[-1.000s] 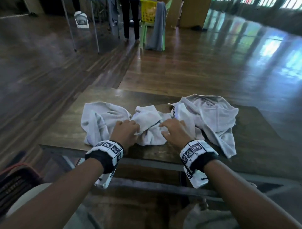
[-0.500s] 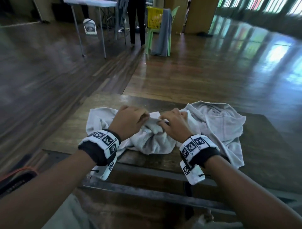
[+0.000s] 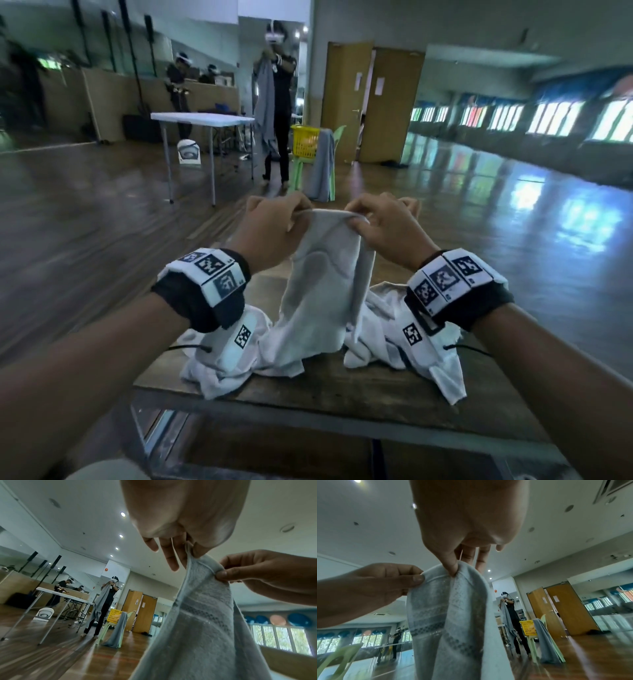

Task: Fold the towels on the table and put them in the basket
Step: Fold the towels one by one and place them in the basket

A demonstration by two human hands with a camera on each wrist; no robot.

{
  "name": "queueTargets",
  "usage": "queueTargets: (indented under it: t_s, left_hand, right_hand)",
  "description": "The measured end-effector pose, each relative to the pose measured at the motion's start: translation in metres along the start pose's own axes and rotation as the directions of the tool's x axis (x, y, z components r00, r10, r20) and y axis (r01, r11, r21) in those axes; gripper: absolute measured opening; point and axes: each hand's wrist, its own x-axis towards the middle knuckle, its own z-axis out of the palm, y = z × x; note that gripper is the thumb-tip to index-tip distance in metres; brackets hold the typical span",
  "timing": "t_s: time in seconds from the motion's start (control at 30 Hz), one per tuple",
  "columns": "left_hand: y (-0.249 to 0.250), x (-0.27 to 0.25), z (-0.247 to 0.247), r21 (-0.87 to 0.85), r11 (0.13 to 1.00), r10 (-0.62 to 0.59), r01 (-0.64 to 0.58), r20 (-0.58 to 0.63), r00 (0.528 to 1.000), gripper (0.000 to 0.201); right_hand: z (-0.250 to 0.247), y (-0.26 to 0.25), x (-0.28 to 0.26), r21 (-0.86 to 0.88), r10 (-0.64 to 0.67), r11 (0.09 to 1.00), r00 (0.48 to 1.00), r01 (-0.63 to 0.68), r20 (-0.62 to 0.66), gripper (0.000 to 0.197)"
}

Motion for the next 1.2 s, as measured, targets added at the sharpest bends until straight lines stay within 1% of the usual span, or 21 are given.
queueTargets:
  t_s: [0.1, 0.17, 0.27, 0.47, 0.57, 0.67, 0.77, 0.93, 1.03, 1.13, 1.2]
  left_hand:
    - [0.009, 0.016, -0.021, -0.083, 0.996, 0.007, -0.013, -0.071, 0.997, 0.020]
    - [0.012, 0.022, -0.034, -0.084, 0.996, -0.002, -0.005, -0.081, 0.997, 0.016]
    - [0.010, 0.025, -0.049, -0.040, 0.999, 0.008, -0.011, -0.076, 0.997, 0.012]
    - [-0.008, 0.011, -0.069, 0.023, 0.999, -0.032, 0.034, -0.079, 0.996, 0.010]
    - [-0.016, 0.003, -0.079, 0.073, 0.996, -0.055, 0.058, -0.040, 0.998, 0.011]
    - [-0.018, -0.004, -0.086, 0.155, 0.986, -0.067, 0.069, -0.019, 0.998, 0.013]
    - [-0.017, -0.004, -0.095, 0.197, 0.978, -0.061, 0.063, -0.019, 0.998, 0.011]
    - [-0.014, 0.013, -0.127, 0.228, 0.973, -0.036, 0.040, -0.023, 0.999, 0.009]
    - [-0.011, 0.030, -0.154, 0.230, 0.973, -0.020, 0.030, -0.045, 0.999, 0.011]
    - [0.005, 0.049, -0.183, 0.231, 0.973, 0.010, 0.012, -0.091, 0.996, 0.010]
    - [0.019, 0.062, -0.202, 0.261, 0.965, 0.034, -0.001, -0.121, 0.992, 0.010]
  right_hand:
    - [-0.023, -0.007, 0.006, 0.011, -0.010, 1.000, 1.000, 0.010, -0.002, 0.005]
    - [-0.031, -0.007, 0.004, -0.009, -0.001, 1.000, 0.999, 0.002, 0.040, 0.002]
    - [-0.034, 0.000, -0.009, -0.054, 0.009, 0.999, 0.994, -0.003, 0.109, 0.007]
    - [-0.038, 0.031, -0.040, -0.097, 0.124, 0.989, 0.976, -0.108, 0.179, 0.009]
    - [-0.048, 0.044, -0.051, -0.115, 0.170, 0.982, 0.962, -0.148, 0.214, 0.011]
    - [-0.060, 0.048, -0.054, -0.139, 0.186, 0.977, 0.965, -0.162, 0.185, 0.007]
    - [-0.075, 0.046, -0.046, -0.172, 0.168, 0.975, 0.970, -0.137, 0.177, 0.006]
    - [-0.115, 0.033, -0.018, -0.243, 0.113, 0.967, 0.987, -0.083, 0.111, 0.014]
    - [-0.146, 0.020, 0.001, -0.344, 0.054, 0.938, 0.999, -0.048, 0.009, 0.004]
    - [-0.181, 0.004, 0.020, -0.420, -0.017, 0.907, 0.994, -0.029, -0.105, 0.010]
    - [-0.204, -0.008, 0.031, -0.457, -0.049, 0.889, 0.986, -0.028, -0.156, 0.012]
